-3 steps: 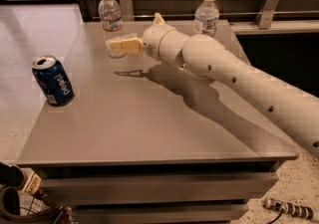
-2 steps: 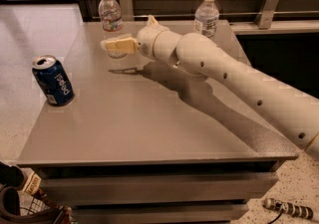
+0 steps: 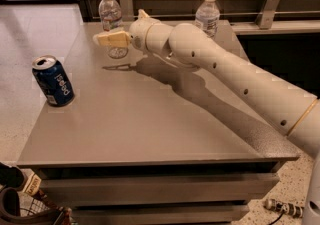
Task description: Knock water bottle over
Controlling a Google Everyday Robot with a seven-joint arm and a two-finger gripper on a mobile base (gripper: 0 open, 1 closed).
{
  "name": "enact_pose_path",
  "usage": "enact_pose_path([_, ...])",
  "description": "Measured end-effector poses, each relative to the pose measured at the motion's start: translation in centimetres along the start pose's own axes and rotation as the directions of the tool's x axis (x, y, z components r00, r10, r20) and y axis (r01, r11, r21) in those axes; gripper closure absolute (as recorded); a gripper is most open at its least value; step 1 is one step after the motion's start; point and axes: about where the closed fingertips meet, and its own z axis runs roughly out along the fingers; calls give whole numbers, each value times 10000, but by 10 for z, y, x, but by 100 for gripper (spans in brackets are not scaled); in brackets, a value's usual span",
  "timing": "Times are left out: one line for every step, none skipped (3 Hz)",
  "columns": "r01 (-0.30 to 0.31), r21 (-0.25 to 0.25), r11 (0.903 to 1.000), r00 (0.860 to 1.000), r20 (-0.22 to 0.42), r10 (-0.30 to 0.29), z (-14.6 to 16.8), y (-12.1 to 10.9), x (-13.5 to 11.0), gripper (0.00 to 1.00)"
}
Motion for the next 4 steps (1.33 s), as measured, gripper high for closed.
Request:
enact_pose_path([-95,-144,9999,9999,48,95,9,0,2,26])
enact_pose_path([-101,-181,9998,9999,54,102,11,2,1,49])
enact_pose_path([-103,-227,9997,9999,57,104,13,5,1,80])
enact_pose_path([-104,-254,9996,9999,59,106,14,6,1,100])
